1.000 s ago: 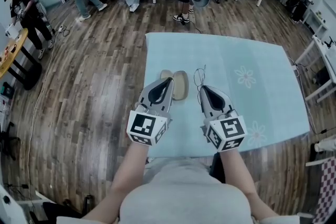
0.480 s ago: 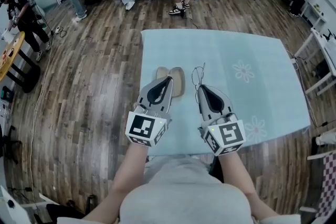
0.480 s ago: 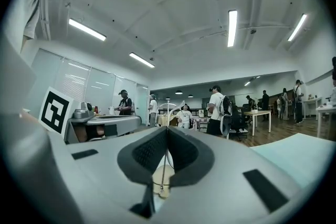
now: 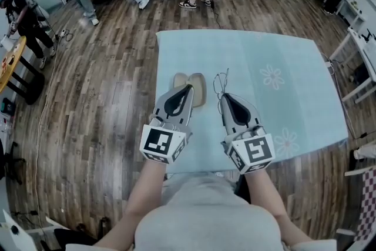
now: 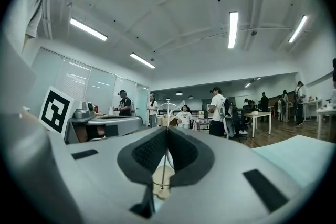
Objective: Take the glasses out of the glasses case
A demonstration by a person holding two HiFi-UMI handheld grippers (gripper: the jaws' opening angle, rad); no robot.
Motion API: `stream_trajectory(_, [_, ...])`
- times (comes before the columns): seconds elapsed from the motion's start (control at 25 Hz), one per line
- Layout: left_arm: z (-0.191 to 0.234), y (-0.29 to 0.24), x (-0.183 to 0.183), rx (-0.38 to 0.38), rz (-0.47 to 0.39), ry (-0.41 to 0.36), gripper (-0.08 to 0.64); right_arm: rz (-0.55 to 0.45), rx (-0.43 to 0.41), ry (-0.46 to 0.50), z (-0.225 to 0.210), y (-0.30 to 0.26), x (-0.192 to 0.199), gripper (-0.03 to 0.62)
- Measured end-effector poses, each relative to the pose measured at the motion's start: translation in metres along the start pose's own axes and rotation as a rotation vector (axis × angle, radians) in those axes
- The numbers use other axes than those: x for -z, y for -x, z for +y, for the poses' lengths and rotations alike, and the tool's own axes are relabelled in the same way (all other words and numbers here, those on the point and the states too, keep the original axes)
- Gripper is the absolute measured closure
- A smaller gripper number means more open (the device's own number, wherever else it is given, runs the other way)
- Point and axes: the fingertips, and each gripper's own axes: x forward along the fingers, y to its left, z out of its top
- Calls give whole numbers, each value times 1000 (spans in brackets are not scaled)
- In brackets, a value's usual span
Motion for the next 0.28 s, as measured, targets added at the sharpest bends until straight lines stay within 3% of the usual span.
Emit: stream_trajectory(0.28, [2, -2, -5, -2, -11, -4, 552, 3, 6, 0, -4, -2, -1, 580])
